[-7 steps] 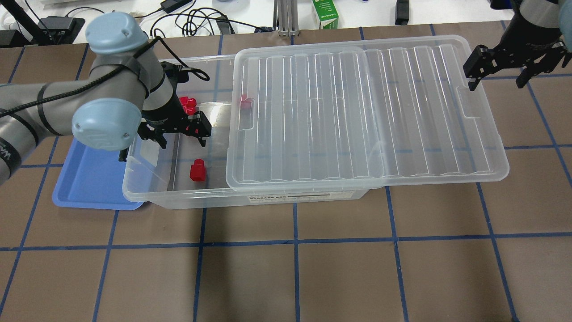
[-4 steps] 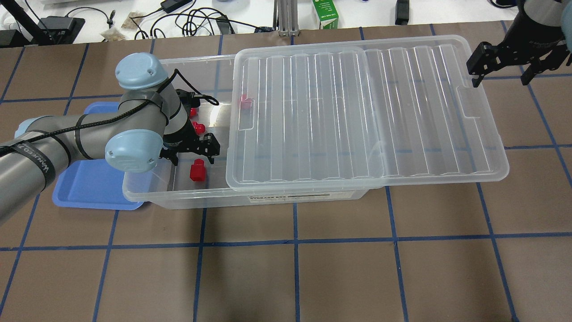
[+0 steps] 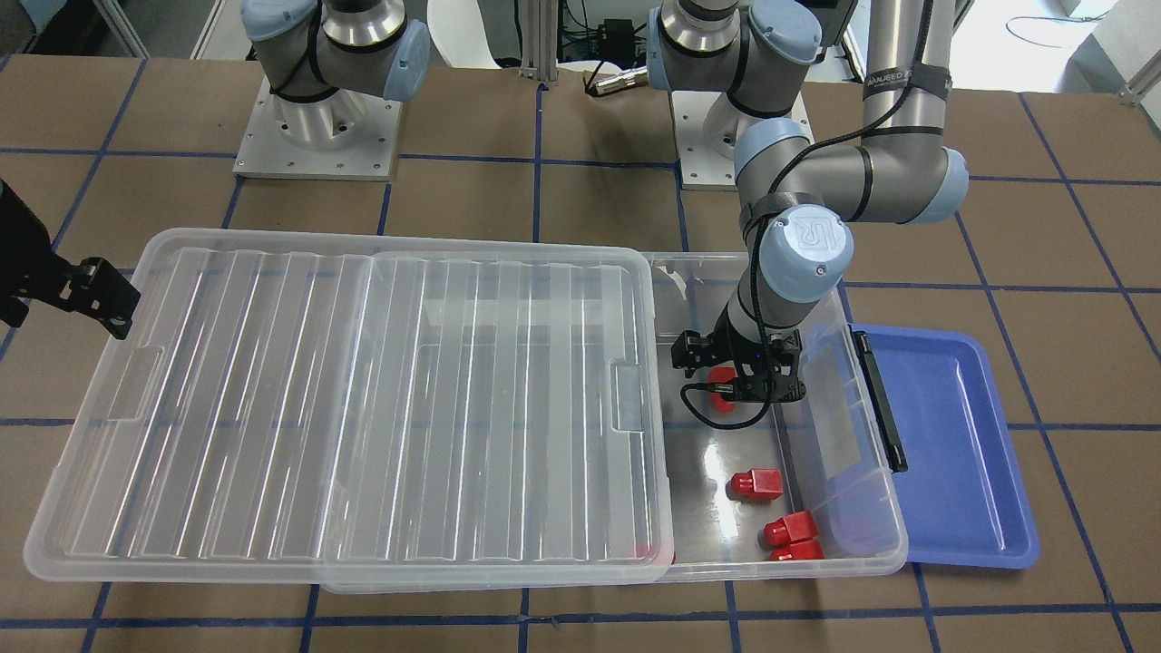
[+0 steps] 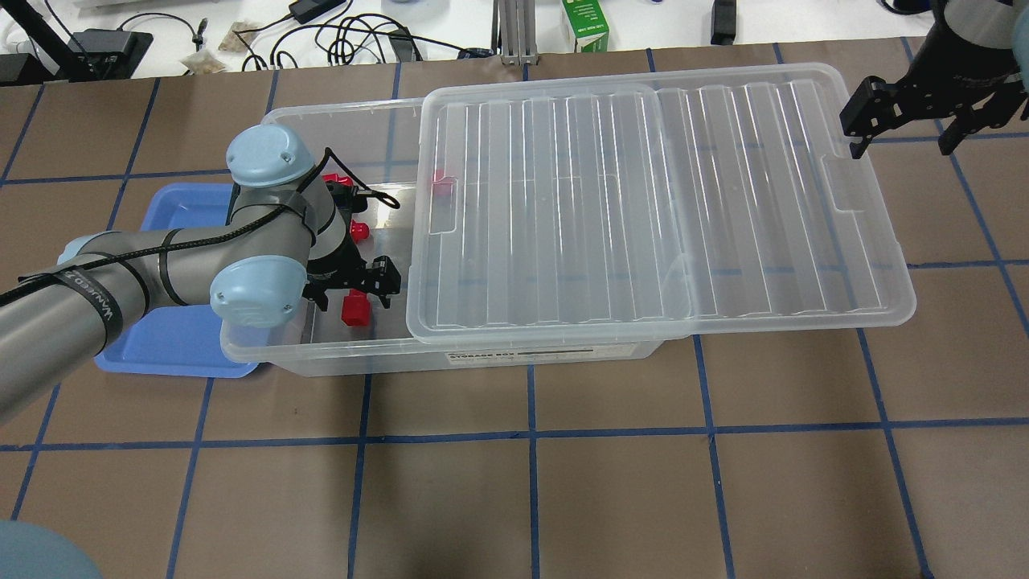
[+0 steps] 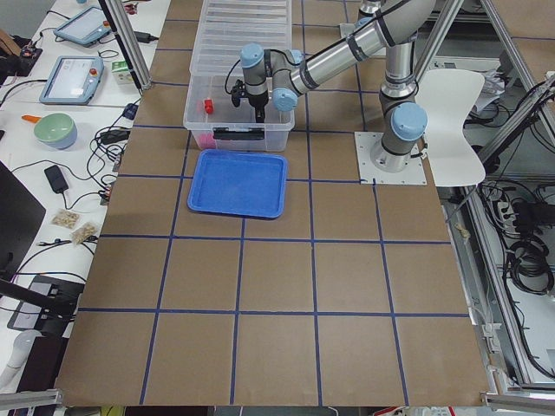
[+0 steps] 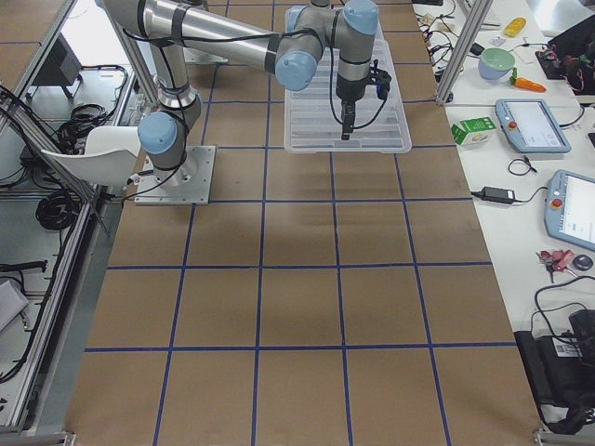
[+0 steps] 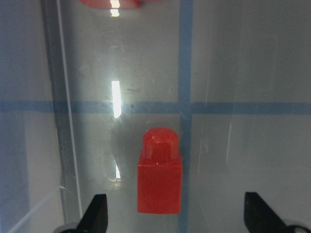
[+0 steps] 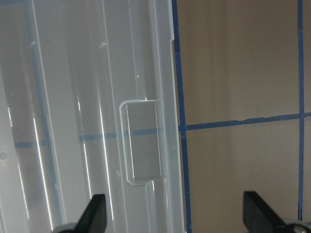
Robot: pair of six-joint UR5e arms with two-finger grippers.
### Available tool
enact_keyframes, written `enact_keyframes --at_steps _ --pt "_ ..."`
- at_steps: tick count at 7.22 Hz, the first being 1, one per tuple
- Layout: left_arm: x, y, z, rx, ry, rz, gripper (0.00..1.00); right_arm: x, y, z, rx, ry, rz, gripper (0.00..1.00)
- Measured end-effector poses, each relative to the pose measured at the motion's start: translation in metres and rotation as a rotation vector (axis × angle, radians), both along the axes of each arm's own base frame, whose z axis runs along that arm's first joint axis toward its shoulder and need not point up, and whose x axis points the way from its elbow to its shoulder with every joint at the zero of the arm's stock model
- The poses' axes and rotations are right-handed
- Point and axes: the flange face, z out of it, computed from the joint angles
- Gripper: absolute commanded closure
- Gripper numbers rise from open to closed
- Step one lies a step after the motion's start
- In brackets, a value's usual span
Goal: Place red block in blue tray from box
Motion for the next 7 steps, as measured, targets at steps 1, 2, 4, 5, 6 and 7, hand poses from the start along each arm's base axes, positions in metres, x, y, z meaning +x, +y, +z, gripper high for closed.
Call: enact_keyframes --at_steps 1,2,4,5,6,7 --pt "0.001 -0.002 -0.005 0.001 0.0 0.001 0.29 0.001 0.002 0.003 -0.006 0.0 0.0 0.0" --pt "0.002 -0.004 -0.01 0.003 -0.001 0.002 0.37 0.001 0.003 0.005 -0.008 0.001 0.0 0.0" --pt "0.004 -0.005 -0.015 0.01 -0.006 0.001 0.75 0.001 0.006 0.01 -0.016 0.007 0.0 0.0" --pt "0.004 -0.006 -0.014 0.007 -0.009 0.001 0.82 0.002 0.006 0.012 -0.021 0.008 0.0 0.0" --pt "0.004 -0.008 -0.009 -0.004 -0.011 0.001 0.85 0.002 0.007 0.014 -0.024 0.007 0.0 0.0" --pt "0.002 -0.009 -0.001 -0.018 -0.011 -0.002 0.87 0.002 0.007 0.015 -0.028 0.006 0.0 0.0"
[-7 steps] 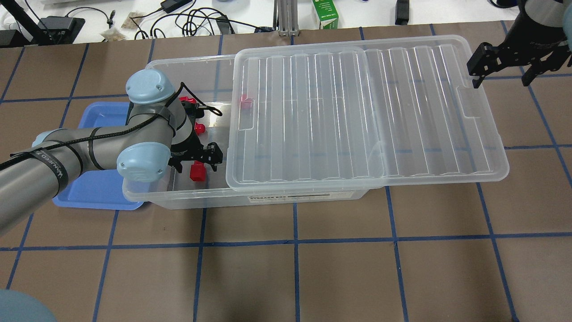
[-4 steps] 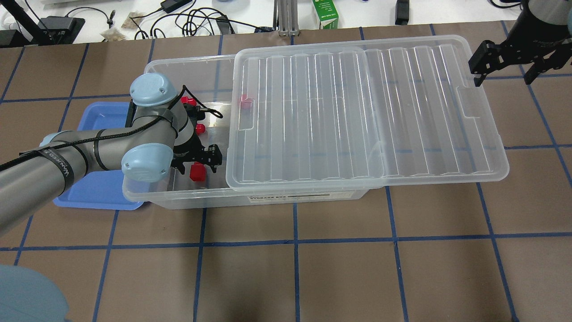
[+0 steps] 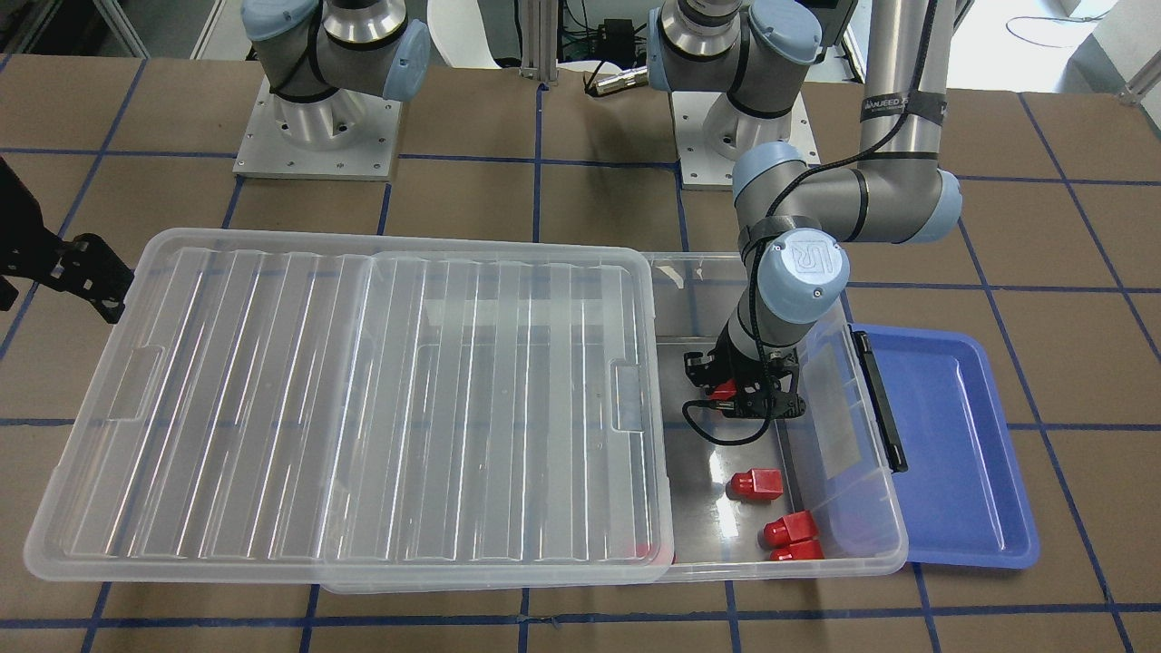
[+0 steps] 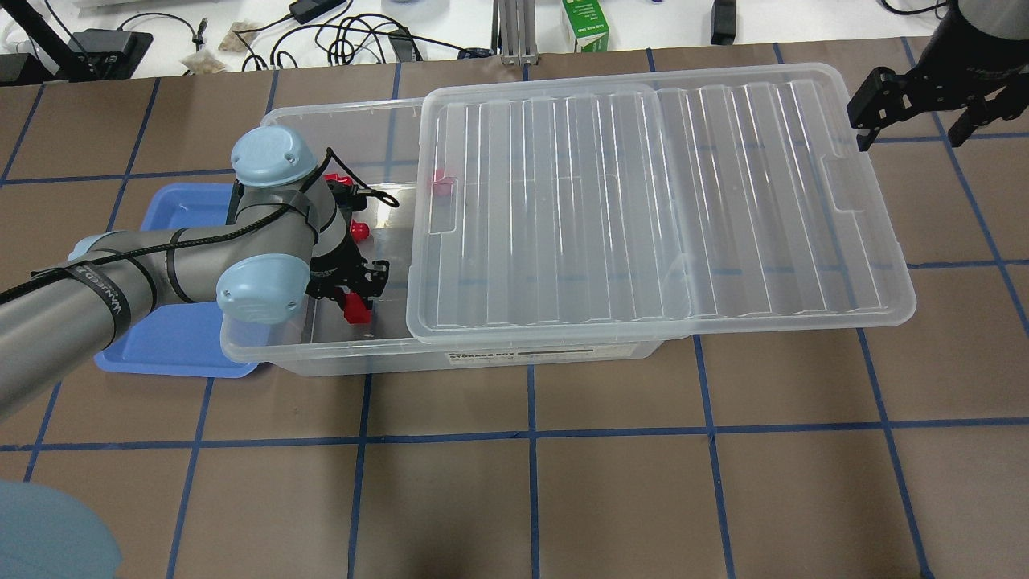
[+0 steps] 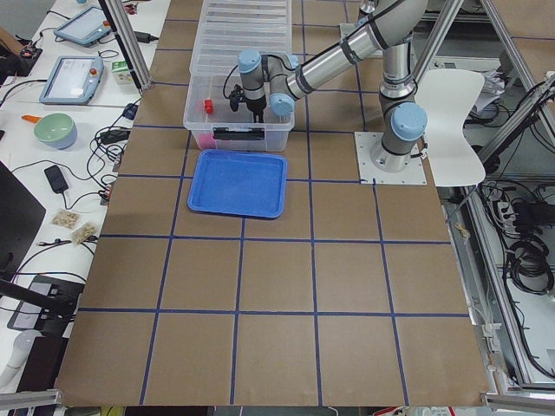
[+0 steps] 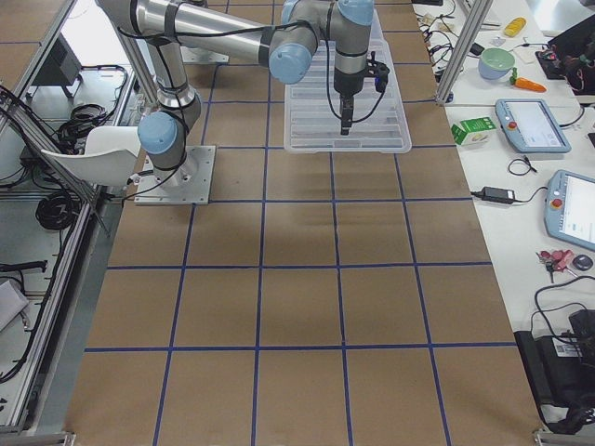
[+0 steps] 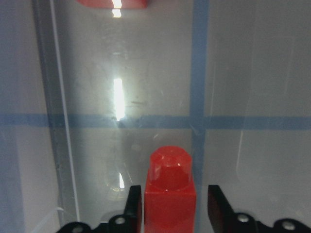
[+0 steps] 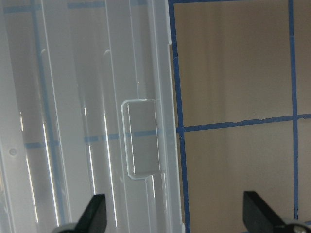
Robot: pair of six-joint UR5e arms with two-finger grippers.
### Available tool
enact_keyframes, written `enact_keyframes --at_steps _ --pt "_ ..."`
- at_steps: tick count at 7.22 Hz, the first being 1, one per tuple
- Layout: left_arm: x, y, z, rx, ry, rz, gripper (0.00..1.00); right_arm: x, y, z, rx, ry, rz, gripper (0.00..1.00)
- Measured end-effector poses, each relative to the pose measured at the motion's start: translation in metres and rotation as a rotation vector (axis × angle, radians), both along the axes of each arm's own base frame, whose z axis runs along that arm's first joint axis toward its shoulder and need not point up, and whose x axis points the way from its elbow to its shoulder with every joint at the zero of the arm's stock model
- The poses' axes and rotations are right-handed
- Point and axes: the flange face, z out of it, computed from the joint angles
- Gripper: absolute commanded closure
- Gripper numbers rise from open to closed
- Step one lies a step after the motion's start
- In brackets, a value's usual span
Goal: Place red block in blue tray from box
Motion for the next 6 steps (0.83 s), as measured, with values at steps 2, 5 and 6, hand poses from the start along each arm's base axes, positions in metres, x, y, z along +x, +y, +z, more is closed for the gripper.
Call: enact_keyframes --at_steps 2,5,6 --pt "-0.005 -0.005 0.023 -0.009 0.003 -0.009 0.87 0.001 0.001 0.002 -0.006 -0.003 0.0 0.0" --pt "-0.005 -0.008 0.096 0.013 0.004 -0.008 0.87 0.001 0.002 0.002 -0.003 -0.004 0.0 0.0" --pt "-0.002 -0.013 0.13 0.016 0.003 -0.006 0.87 0.001 0.002 0.001 0.0 -0.003 0.001 0.0"
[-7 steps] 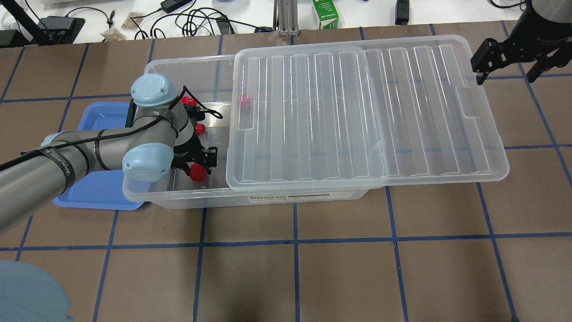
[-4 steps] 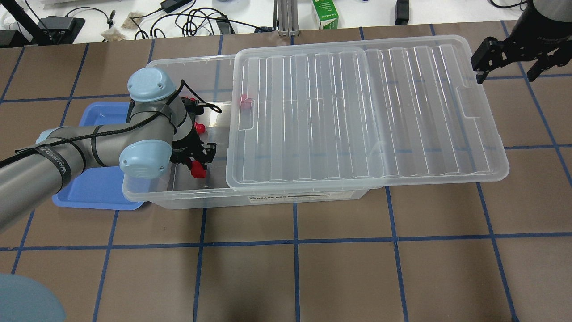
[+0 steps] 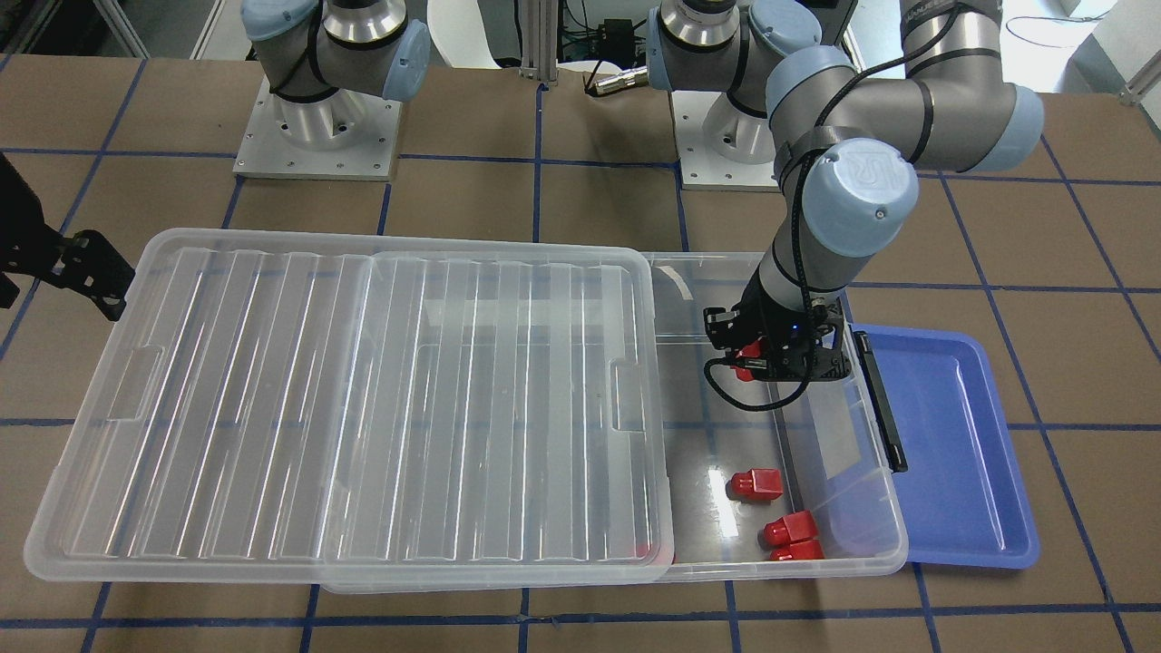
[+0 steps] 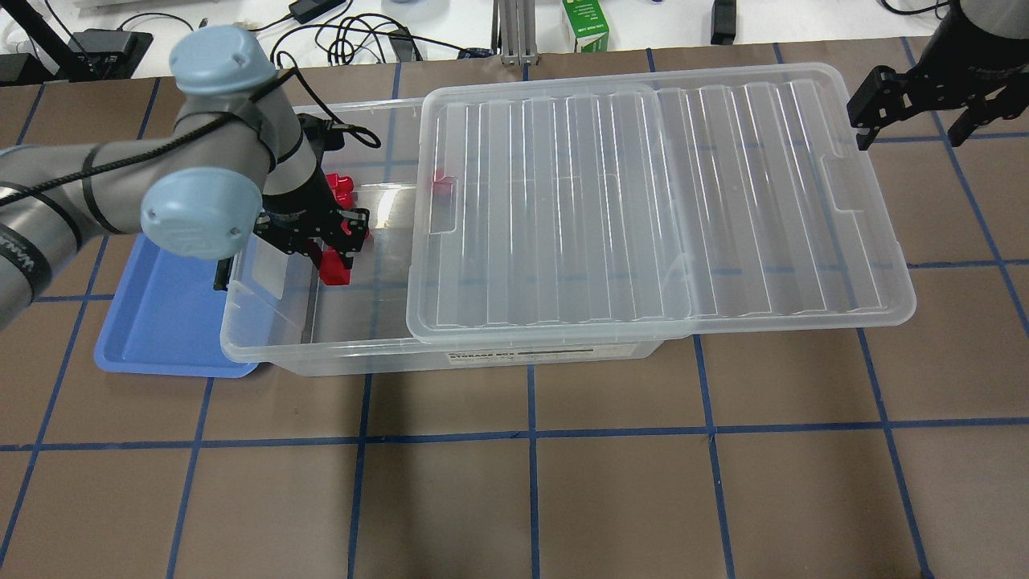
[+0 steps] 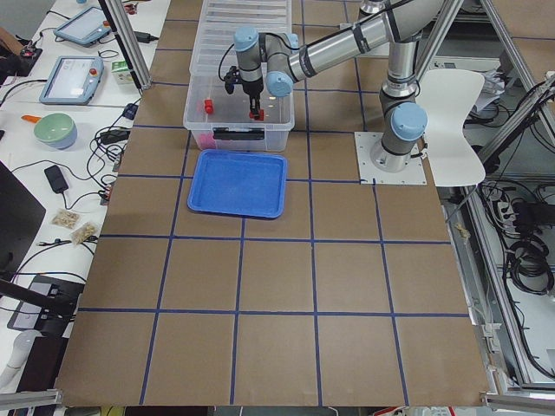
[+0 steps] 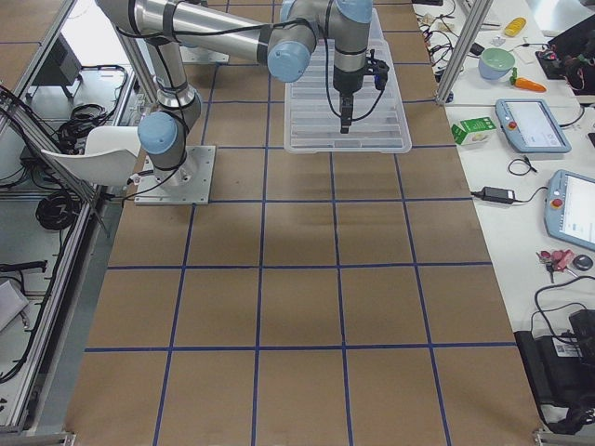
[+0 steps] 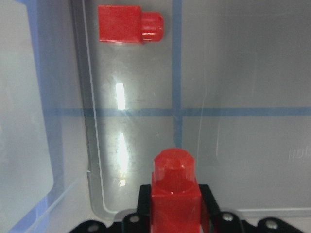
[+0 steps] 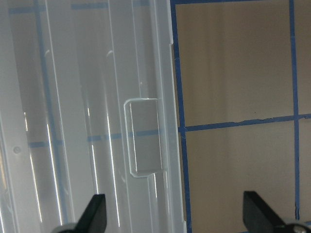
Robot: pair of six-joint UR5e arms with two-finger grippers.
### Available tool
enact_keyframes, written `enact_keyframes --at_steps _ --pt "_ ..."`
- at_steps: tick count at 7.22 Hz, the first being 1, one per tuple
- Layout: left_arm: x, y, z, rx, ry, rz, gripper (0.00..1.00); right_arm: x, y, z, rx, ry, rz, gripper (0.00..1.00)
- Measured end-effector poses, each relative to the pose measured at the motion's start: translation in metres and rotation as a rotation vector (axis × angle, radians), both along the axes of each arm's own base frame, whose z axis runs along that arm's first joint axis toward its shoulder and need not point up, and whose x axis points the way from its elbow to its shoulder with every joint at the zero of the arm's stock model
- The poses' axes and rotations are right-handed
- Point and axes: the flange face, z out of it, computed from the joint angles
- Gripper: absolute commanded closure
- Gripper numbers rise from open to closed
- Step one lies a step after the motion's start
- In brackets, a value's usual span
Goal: Place red block in blue tray from box
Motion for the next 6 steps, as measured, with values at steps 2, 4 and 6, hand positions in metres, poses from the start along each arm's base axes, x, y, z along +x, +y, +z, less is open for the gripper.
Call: enact_keyframes --at_steps 2,4,6 --pt "0.012 -0.006 0.061 -0.02 -0.013 -0.053 0.87 -0.001 -0.001 -0.003 0.006 0.006 0.0 0.0" --pt "0.076 -0.015 0.089 -0.033 -0.034 -0.106 0.87 -0.005 -0.005 -0.01 0.014 0.012 0.005 0.0" --pt "0.167 -0.02 0.084 -0.019 -0.014 -0.168 0.87 -0.024 -0.012 -0.024 0.045 0.041 -0.013 0.0"
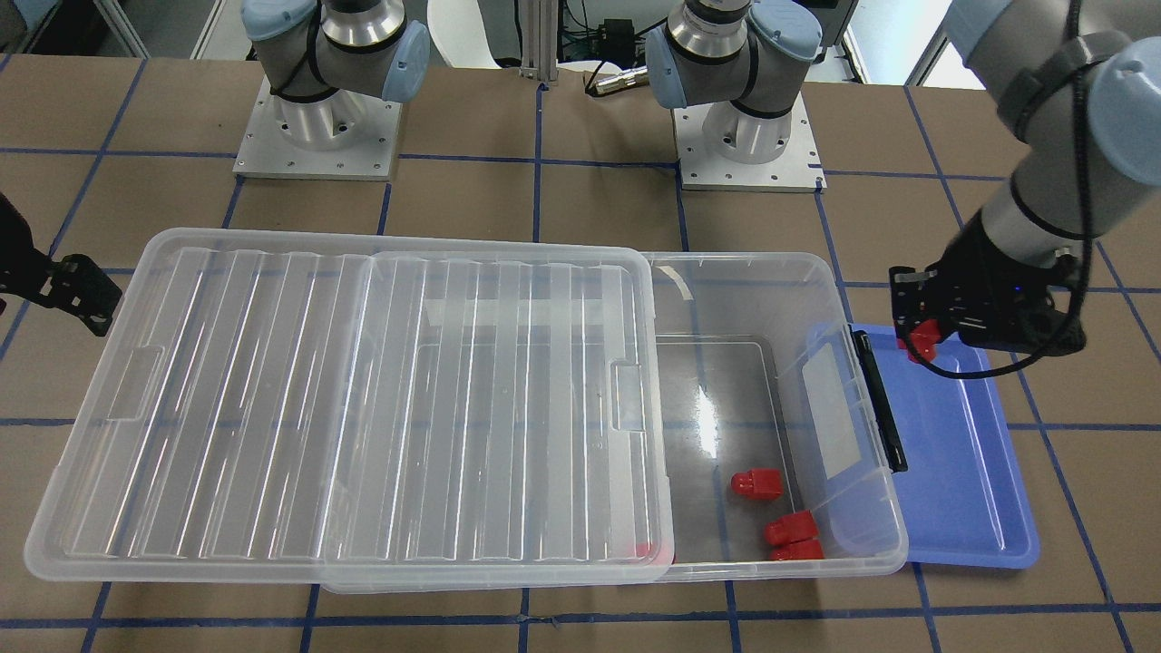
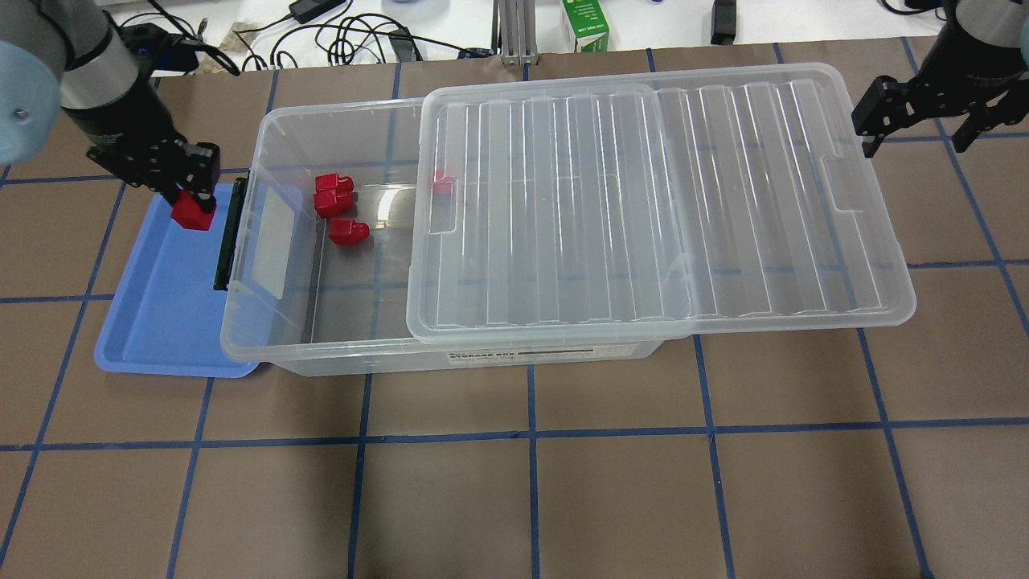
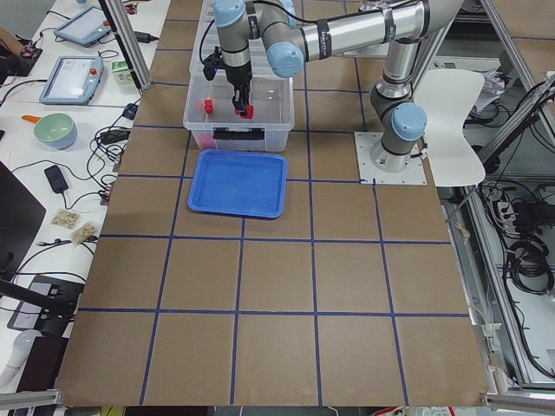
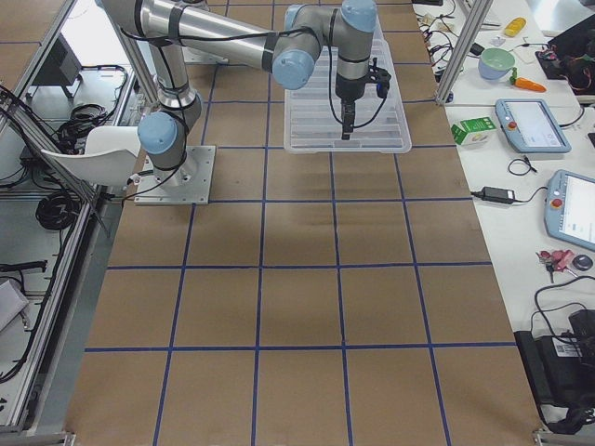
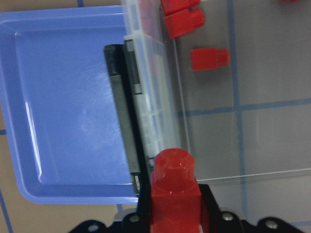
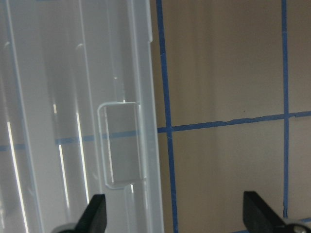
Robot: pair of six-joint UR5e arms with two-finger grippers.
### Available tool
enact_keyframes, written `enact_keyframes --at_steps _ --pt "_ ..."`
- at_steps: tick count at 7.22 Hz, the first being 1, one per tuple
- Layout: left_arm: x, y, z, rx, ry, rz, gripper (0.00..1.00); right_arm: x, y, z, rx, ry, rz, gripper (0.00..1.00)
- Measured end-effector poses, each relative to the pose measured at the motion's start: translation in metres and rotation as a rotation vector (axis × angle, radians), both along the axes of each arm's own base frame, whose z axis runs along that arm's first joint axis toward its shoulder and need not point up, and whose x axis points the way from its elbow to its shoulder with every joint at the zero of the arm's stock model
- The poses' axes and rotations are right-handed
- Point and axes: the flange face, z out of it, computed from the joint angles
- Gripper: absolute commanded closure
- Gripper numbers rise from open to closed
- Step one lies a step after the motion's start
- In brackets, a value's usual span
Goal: Place red block in blue tray from box
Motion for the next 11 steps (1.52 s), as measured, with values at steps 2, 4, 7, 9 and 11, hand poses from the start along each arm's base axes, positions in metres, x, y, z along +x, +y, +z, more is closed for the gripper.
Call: enact_keyframes --at_steps 2,4,7,9,11 --pt "0.083 0.002 -0.042 0.01 0.051 -0.037 0.87 -0.027 -0.007 -0.018 0.031 0.012 -0.004 0.0" --pt "0.111 0.001 -0.108 -0.03 0.056 -0.035 0.87 -0.04 -0.018 -0.043 0.073 0.0 0.041 0.0" --pt "0.121 -0.003 -0.173 -0.041 0.053 -0.038 0.84 -0.045 -0.026 -0.065 0.108 -0.011 0.055 0.0" --pt "0.124 -0.008 -0.199 -0.021 0.061 -0.038 0.51 -0.045 -0.026 -0.069 0.118 -0.013 0.058 0.0" --pt "0.127 -0.013 -0.216 -0.014 0.063 -0.032 0.14 -0.044 -0.025 -0.074 0.129 -0.017 0.058 0.0"
